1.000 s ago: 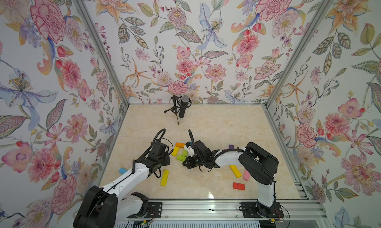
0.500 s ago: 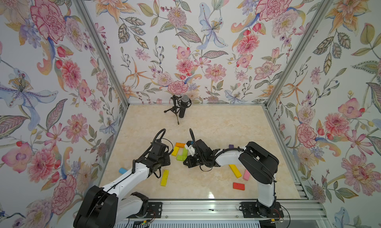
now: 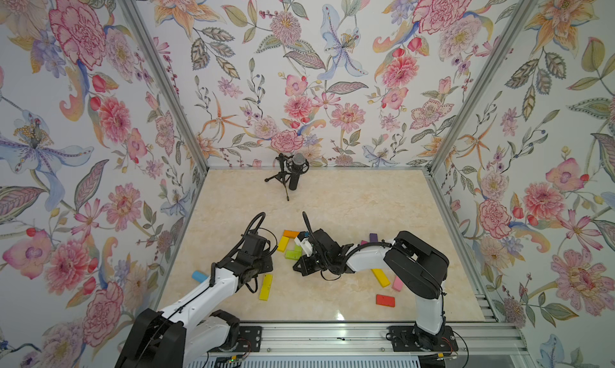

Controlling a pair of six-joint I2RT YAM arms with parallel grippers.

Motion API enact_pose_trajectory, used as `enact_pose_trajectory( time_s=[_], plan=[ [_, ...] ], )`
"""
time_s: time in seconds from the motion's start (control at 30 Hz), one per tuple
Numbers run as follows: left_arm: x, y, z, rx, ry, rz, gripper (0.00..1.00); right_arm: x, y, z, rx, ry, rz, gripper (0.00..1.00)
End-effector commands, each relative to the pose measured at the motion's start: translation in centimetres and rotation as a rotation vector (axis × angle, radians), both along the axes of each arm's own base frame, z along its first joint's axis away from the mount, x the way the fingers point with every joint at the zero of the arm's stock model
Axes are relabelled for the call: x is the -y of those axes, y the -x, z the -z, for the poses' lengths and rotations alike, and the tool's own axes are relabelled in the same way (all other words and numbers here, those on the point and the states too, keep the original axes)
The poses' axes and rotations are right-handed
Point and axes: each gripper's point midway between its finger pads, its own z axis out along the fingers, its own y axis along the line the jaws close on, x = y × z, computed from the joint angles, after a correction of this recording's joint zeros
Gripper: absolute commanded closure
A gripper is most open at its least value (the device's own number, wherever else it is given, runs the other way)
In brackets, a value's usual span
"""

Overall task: Assemble the letter p with building blocks
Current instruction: Assemble the building block at the center of the board.

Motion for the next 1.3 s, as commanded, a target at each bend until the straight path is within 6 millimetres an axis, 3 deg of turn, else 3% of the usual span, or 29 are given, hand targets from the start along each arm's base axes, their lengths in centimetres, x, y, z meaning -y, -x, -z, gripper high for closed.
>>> enact_pose_trajectory(
  time_s=[0.0, 0.13, 0.33, 0.73, 1.27],
  plan=[
    [-1.2, 1.5, 1.5, -0.055, -0.003, -0.071, 1.0, 1.1, 1.8, 1.3, -0.032, 0.059, -0.033, 0.98],
    [-1.6, 2.9, 2.8, -0.093, 0.005, -0.108, 1.0, 0.6, 2.6, 0.8, -0.022, 0.045, -0.067, 0.98],
    [-2.2, 3.6, 2.9, -0.074, 0.019, -0.166, 1.0, -0.2, 3.4, 0.2, -0.014, 0.027, -0.114, 0.98],
    [-0.4, 5.7, 3.7, -0.107, 0.066, -0.121, 1.0, -2.3, 5.4, 0.1, -0.052, -0.045, -0.235, 1.0],
    [0.7, 5.9, 4.3, -0.107, 0.106, -0.092, 1.0, -4.8, 6.3, 0.7, -0.078, -0.034, -0.313, 1.0]
  ],
)
